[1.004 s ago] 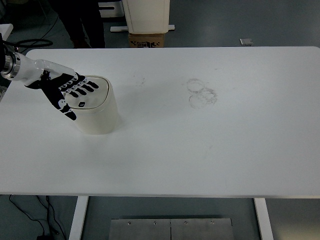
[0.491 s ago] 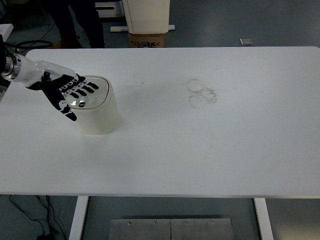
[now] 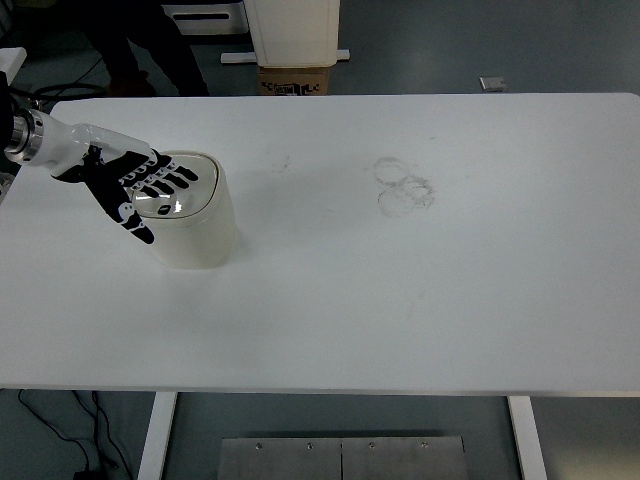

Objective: Open trash can

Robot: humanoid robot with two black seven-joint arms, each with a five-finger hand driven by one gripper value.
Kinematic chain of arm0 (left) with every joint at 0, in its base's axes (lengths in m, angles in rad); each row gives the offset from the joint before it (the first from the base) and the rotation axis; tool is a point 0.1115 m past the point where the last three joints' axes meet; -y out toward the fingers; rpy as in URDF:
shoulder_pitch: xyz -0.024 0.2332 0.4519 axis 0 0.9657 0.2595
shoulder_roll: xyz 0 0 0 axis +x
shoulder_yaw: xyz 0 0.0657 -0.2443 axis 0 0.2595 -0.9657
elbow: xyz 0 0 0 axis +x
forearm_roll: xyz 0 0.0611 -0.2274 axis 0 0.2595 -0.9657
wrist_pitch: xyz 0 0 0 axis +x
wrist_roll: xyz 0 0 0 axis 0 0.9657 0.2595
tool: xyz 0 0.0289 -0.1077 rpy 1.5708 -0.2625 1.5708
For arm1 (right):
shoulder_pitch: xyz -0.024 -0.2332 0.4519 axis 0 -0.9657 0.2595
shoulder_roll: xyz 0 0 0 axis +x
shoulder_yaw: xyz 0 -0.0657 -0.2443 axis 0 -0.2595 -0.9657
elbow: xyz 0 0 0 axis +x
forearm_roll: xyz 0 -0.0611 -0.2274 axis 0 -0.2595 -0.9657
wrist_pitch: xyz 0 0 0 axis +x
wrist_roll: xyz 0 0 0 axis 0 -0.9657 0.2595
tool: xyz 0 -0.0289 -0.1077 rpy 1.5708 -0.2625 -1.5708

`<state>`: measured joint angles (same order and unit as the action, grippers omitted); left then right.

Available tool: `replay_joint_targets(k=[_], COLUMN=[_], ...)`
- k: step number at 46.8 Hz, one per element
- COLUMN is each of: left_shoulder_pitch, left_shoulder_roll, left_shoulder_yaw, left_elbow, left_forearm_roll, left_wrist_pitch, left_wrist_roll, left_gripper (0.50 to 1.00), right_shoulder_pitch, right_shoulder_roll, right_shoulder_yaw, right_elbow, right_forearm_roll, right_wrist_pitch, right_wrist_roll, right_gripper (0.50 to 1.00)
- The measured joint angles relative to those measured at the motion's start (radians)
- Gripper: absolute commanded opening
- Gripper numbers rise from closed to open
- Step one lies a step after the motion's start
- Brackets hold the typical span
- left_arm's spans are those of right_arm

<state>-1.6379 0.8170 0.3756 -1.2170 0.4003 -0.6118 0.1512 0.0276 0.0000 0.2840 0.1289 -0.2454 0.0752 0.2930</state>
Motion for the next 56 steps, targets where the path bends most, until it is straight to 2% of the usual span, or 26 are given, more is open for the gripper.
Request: replay_joint_targets(k=[17,33,46,56], left_shoulder_pitch=[-0.082,-0.073,0.019,0.168], left_shoulder_roll=[0.009,-0.001,0.010,0.009], left_shoulder_yaw=[-0.010,-0.081,-0.089,-0.209], left_elbow=[0.020,0.215,0.348,0.437], left_forearm_roll=[-0.071,-0.316,-0.503,-0.600], left_wrist_pitch=[0.001,0.001,0.001,0.001], left_wrist_roll=[-0.003,-0.005,-0.015,-0.017], left_gripper=[1.000,1.000,1.000,1.000], right_shoulder_pitch=[0.000,0.000,0.000,0.000], right_shoulder_roll=[0.000,0.000,0.000,0.000], right_shoulder_yaw=[0.000,0.001,0.001,0.000], right_elbow=[0.000,0.000,0.000,0.000], right_forearm_roll=[0.000,0.000,0.000,0.000], right_wrist_pitch=[0.000,0.000,0.000,0.000], right_wrist_roll=[0.000,0.000,0.000,0.000], right_gripper=[0.991,0.991,0.991,0.991])
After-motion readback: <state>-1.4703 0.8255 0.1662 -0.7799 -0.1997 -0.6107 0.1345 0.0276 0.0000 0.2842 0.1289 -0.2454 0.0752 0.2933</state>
